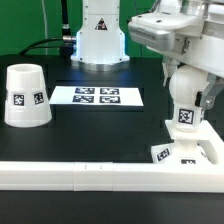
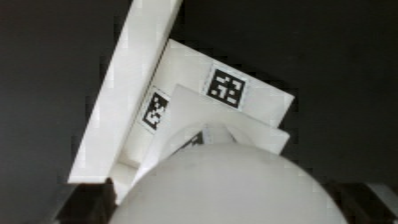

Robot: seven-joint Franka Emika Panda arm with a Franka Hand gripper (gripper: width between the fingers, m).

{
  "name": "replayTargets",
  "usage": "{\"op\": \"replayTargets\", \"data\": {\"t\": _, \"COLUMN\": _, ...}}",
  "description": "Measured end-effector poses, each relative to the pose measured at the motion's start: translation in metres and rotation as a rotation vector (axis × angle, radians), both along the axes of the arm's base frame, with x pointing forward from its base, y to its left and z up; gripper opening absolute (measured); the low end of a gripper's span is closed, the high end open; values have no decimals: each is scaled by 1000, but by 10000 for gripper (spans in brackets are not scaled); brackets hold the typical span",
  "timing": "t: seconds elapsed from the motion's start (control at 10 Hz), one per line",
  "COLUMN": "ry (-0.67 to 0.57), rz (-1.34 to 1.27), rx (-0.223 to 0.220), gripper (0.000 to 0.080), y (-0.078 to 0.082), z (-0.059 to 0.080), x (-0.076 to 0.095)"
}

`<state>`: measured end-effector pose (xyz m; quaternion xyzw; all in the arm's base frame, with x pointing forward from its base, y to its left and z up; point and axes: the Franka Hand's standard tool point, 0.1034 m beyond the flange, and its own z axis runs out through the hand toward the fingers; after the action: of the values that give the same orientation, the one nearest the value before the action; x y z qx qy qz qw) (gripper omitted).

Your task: Assemble lamp

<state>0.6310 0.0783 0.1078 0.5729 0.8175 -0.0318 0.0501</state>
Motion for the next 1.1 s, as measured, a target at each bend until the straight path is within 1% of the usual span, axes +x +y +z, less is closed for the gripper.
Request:
{"op": "replayTargets", "data": {"t": 0.3, "ry": -8, "rz": -311, "rx": 19, "gripper": 574, "y": -3, "z": 0, "x": -3}}
{"op": "replayTargets", "data": {"t": 0.6, "ry": 5, "rz": -658, "rx": 57, "gripper": 574, "y": 0, "z": -1, "x": -6}}
{"op": "replayTargets", "data": {"t": 0.7, "ry": 28, "rz": -784, "rx": 52, "gripper": 574, "y": 1, "z": -1, "x": -9}}
{"op": "replayTargets", "data": {"t": 1.1, "ry": 6, "rz": -1043, "rx": 56, "gripper": 574, "y": 3, "z": -1, "x": -9}}
